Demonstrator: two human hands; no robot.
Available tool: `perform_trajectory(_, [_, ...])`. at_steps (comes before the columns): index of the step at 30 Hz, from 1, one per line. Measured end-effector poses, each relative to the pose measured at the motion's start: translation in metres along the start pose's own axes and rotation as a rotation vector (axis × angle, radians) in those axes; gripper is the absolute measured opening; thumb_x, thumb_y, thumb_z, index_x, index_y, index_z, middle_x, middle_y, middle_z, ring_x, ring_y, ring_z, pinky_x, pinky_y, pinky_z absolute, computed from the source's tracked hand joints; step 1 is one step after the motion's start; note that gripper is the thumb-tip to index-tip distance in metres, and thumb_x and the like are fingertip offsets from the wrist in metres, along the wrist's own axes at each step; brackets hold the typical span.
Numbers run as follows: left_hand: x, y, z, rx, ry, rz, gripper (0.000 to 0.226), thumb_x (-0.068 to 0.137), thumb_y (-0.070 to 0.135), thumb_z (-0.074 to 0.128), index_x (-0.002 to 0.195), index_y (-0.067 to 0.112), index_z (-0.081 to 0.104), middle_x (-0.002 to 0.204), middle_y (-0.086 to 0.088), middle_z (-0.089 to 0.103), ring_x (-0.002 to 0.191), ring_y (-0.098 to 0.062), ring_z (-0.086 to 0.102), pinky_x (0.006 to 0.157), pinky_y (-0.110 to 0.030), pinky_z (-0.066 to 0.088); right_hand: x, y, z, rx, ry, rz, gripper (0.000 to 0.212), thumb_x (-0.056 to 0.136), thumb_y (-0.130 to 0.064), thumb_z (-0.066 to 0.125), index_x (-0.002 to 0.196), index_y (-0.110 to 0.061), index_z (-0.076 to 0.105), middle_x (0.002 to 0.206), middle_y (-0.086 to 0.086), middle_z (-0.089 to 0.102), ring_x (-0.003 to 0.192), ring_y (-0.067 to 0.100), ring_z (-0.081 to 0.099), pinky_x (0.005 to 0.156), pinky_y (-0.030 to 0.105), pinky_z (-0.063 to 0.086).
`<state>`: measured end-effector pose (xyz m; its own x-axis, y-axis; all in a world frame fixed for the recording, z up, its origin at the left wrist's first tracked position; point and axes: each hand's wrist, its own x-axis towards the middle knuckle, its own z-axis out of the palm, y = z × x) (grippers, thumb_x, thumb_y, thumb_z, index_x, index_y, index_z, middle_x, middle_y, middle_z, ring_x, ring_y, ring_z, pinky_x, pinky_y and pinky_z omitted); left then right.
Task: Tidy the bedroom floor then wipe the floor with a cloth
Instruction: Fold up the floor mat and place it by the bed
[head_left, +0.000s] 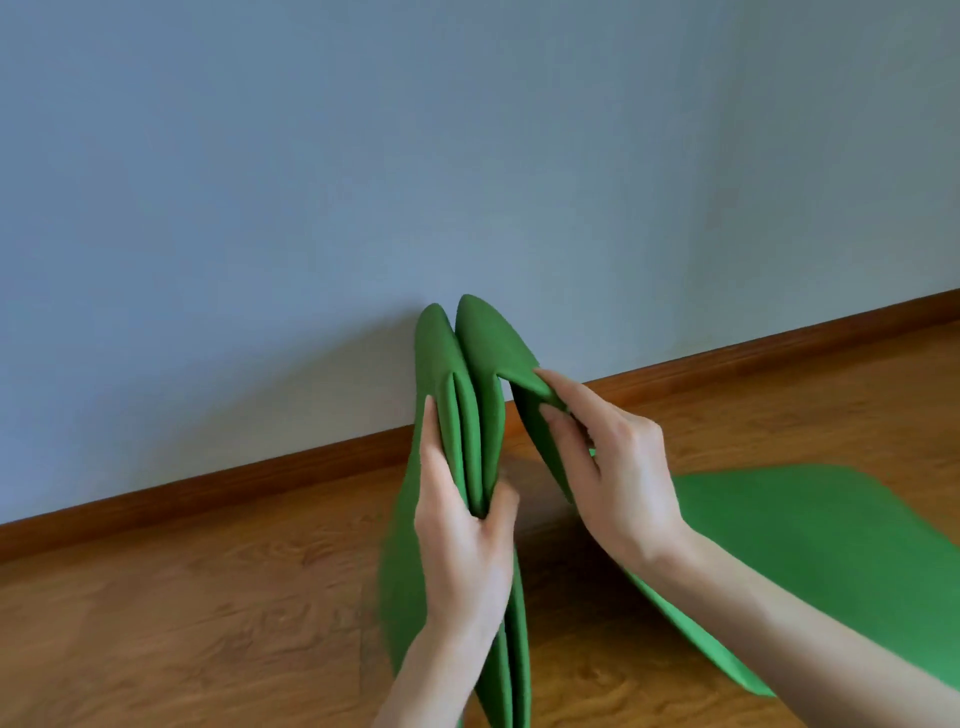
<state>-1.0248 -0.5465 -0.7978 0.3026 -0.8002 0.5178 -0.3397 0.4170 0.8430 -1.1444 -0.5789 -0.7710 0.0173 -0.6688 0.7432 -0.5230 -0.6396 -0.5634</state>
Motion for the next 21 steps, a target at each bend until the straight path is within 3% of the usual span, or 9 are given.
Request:
perform_trajectory(5, [0.018, 0.006, 0.002, -0.275, 0.110, -0.041, 0.064, 0.085, 0.022, 0.055, 0.141, 0.007, 0.030, 0.129, -0.005, 0.056, 0.118, -0.013, 0.055, 0.096, -0.025, 0.046, 0.010, -0.034, 0.021, 0.081, 0.110, -0.054, 0.034, 0.092, -0.025, 0.049, 0.120, -0.011, 0.063, 0.091, 0.000, 0.073, 0.070, 0.010, 0.066, 0.062, 0.026, 0.051])
perform_trajectory(10, [0.021, -0.018, -0.007, -0.325, -0.132, -0.130, 0.076, 0.089, 0.050, 0.042, 0.148, 0.013, 0.012, 0.144, 0.014, 0.038, 0.133, 0.000, 0.036, 0.104, -0.015, 0.033, -0.009, -0.014, 0.037, 0.089, -0.083, 0.136, 0.044, 0.091, -0.036, 0.051, 0.131, -0.020, 0.053, 0.122, -0.013, 0.057, 0.110, 0.004, 0.058, 0.092, 0.028, 0.050])
perform_trajectory(12, [0.014, -0.023, -0.015, -0.338, -0.167, -0.163, 0.082, 0.086, 0.054, 0.052, 0.148, 0.018, 0.013, 0.146, 0.012, 0.039, 0.136, -0.006, 0.034, 0.109, -0.023, 0.031, -0.024, 0.000, 0.035, 0.108, -0.237, 0.148, 0.054, 0.091, -0.043, 0.048, 0.139, -0.020, 0.044, 0.137, -0.012, 0.046, 0.126, 0.001, 0.046, 0.102, 0.029, 0.043])
perform_trajectory(14, [0.011, -0.024, -0.024, -0.345, -0.161, -0.180, 0.079, 0.080, 0.043, 0.061, 0.144, 0.023, 0.020, 0.138, 0.017, 0.047, 0.131, -0.005, 0.041, 0.105, -0.022, 0.037, -0.037, 0.008, 0.033, 0.082, -0.374, 0.023, 0.067, 0.091, -0.050, 0.047, 0.146, -0.016, 0.030, 0.150, -0.005, 0.032, 0.139, 0.003, 0.028, 0.112, 0.024, 0.028])
perform_trajectory(16, [0.014, -0.022, -0.031, -0.333, -0.197, -0.190, 0.083, 0.074, 0.036, 0.067, 0.143, 0.023, 0.024, 0.132, 0.017, 0.053, 0.125, -0.003, 0.047, 0.099, -0.020, 0.042, -0.048, 0.010, 0.034, 0.032, -0.463, -0.018, 0.084, 0.087, -0.061, 0.043, 0.151, -0.023, 0.003, 0.158, -0.001, 0.011, 0.145, 0.008, 0.007, 0.117, 0.023, 0.013])
perform_trajectory(19, [0.013, -0.010, -0.030, -0.188, -0.196, -0.202, 0.108, 0.062, 0.040, 0.078, 0.147, 0.029, 0.012, 0.136, 0.013, 0.048, 0.125, 0.000, 0.046, 0.104, -0.027, 0.041, -0.065, 0.006, 0.046, -0.064, -0.497, 0.130, 0.104, 0.072, -0.076, 0.045, 0.136, -0.047, -0.032, 0.157, 0.003, -0.016, 0.143, 0.012, -0.019, 0.119, 0.041, 0.006])
perform_trajectory(21, [0.008, -0.005, -0.021, -0.092, -0.098, -0.220, 0.112, 0.059, 0.037, 0.084, 0.145, 0.032, 0.012, 0.133, 0.018, 0.046, 0.122, 0.006, 0.046, 0.103, -0.024, 0.040, -0.076, 0.001, 0.057, -0.068, -0.404, 0.223, 0.106, 0.070, -0.070, 0.049, 0.137, -0.046, -0.030, 0.158, 0.006, -0.011, 0.144, 0.014, -0.017, 0.119, 0.046, 0.009])
